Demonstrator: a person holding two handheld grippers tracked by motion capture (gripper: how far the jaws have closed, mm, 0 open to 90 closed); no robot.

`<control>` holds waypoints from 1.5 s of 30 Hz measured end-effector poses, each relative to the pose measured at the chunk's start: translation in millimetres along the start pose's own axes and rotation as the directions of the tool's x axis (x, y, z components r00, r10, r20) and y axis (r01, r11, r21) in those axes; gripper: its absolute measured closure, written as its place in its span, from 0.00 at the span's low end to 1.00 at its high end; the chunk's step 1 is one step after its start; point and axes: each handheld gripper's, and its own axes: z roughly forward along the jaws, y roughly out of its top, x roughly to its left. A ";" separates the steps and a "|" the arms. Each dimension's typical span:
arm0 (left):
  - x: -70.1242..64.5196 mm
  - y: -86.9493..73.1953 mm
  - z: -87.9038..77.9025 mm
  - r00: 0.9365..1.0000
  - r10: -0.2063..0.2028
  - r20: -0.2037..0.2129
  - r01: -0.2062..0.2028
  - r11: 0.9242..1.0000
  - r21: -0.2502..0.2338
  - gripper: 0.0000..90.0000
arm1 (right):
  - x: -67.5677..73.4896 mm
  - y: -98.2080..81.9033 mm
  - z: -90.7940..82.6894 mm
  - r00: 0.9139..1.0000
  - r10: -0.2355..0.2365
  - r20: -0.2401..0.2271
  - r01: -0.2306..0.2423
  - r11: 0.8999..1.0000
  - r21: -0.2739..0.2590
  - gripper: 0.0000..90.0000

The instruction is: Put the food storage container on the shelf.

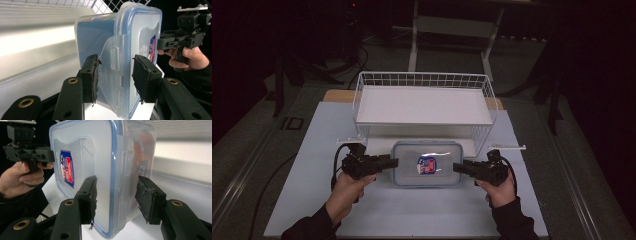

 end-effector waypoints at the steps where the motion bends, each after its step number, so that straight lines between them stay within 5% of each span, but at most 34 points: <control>1: 1.0 0.3 2.2 1.000 -0.002 -0.004 0.002 1.000 -0.012 0.62 | -2.0 1.7 -0.1 1.000 0.003 -0.001 -0.003 1.000 -0.002 0.58; 16: 39.0 0.7 33.4 0.998 -0.040 -0.040 0.038 0.998 -0.051 0.60 | -39.0 9.8 27.5 0.998 0.057 0.027 -0.057 0.998 0.009 0.57; 33: 57.5 8.5 62.7 0.995 -0.039 -0.089 0.026 0.990 -0.141 0.57 | -63.6 24.6 36.5 0.996 0.065 0.063 -0.060 0.996 -0.067 0.58; 42: 60.8 8.6 56.1 0.995 -0.021 -0.100 0.006 0.989 -0.151 0.57 | -65.7 19.3 46.3 0.997 0.058 0.052 -0.054 0.996 -0.074 0.56; 43: 61.4 8.3 55.7 0.996 -0.027 -0.087 0.013 0.987 -0.159 0.58 | -65.1 19.2 48.1 0.996 0.051 0.072 -0.045 0.996 -0.072 0.60; 45: 59.9 8.3 56.3 0.993 -0.033 -0.109 0.015 0.986 -0.168 0.60 | -55.2 22.7 48.7 0.983 -0.034 0.183 0.047 0.997 -0.067 0.64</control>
